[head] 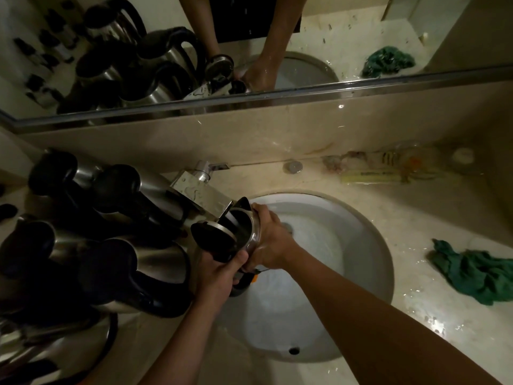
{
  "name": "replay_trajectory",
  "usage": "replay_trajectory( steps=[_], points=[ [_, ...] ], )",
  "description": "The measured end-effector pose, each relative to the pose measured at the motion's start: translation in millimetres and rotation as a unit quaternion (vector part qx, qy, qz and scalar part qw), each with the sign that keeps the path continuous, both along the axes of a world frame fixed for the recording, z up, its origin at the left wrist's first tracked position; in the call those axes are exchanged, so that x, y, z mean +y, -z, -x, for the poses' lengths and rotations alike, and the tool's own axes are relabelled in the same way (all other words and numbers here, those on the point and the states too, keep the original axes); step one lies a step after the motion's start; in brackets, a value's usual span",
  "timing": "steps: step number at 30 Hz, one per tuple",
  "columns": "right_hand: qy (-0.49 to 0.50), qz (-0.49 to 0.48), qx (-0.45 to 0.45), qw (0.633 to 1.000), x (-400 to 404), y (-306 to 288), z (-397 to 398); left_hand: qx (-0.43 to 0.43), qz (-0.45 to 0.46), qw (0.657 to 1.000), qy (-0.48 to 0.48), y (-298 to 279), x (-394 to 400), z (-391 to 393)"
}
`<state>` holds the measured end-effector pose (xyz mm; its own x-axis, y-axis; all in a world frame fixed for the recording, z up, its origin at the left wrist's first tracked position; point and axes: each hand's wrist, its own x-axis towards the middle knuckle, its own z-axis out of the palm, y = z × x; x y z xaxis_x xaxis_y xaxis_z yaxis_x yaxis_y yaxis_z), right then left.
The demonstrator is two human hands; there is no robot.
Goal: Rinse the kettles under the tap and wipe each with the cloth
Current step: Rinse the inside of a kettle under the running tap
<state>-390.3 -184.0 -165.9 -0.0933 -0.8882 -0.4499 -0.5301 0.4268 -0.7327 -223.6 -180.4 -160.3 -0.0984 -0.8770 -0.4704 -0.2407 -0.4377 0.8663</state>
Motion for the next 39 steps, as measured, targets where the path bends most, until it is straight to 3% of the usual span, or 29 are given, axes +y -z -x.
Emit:
replay_trajectory(
  steps=[39],
  points=[
    [0.021, -0.009, -0.026, 0.999, 8.4, 2.1, 5.7, -0.010, 0.005, 1.000, 0.005, 3.7, 4.4, 5.1]
  ],
)
